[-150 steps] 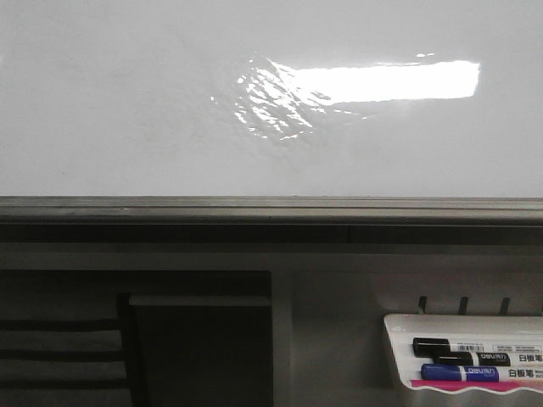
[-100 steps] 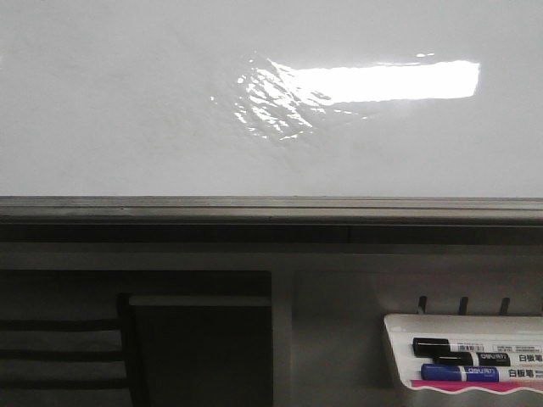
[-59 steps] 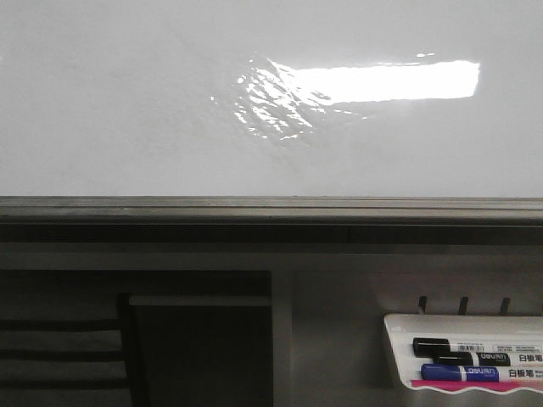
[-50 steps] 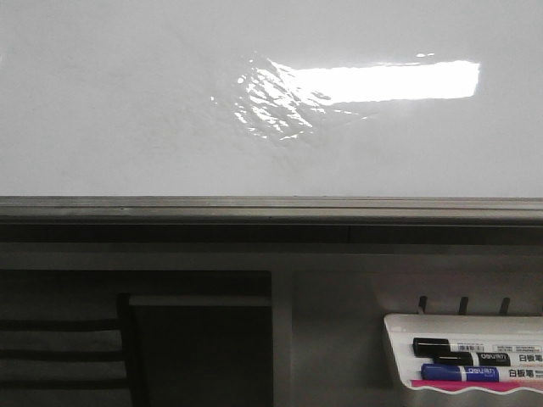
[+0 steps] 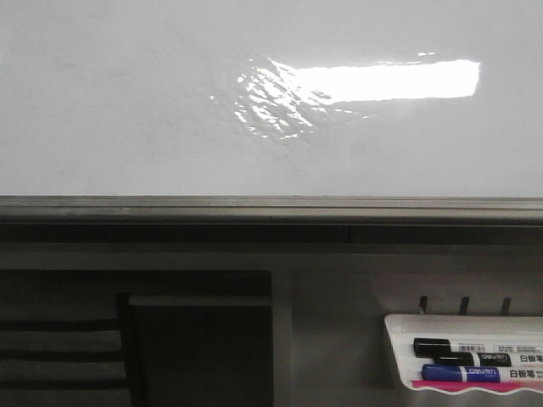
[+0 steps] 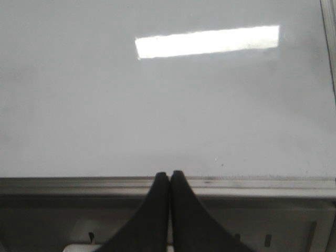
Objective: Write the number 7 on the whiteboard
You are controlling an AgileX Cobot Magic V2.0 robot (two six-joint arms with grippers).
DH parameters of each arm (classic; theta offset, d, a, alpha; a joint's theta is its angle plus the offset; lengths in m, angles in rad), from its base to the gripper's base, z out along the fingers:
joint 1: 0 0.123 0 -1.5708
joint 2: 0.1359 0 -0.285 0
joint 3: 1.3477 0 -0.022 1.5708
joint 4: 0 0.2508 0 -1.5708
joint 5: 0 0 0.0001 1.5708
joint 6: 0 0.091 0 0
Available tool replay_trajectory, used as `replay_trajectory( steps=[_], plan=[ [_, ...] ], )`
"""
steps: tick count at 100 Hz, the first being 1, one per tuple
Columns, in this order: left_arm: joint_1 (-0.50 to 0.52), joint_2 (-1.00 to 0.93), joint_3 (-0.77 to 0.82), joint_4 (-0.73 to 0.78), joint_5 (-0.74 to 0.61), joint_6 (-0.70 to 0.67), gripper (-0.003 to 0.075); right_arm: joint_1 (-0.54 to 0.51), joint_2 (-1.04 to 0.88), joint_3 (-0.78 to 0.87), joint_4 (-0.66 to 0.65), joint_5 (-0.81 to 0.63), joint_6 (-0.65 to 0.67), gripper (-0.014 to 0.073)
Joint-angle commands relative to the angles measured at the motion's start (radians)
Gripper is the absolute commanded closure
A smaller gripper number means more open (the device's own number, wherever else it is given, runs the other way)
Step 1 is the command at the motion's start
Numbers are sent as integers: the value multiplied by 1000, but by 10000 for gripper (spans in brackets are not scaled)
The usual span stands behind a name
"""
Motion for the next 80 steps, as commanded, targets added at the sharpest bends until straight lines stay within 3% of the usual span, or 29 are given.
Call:
replay_trajectory(
  steps=[1, 37, 57, 80],
  plan=[
    [-5, 27, -121, -16, -12, -11, 741, -5, -14, -93, 7, -55, -3, 665],
    [-5, 389, -514, -6, 303, 0, 741, -5, 222, -431, -23, 261, -5, 665],
    [-5, 491, -537, -7, 302, 19, 741, -5, 352, -510, -54, 300, -5, 665],
    [-5, 517, -537, -7, 306, 19, 741, -5, 371, -510, -54, 291, -5, 665]
  ],
)
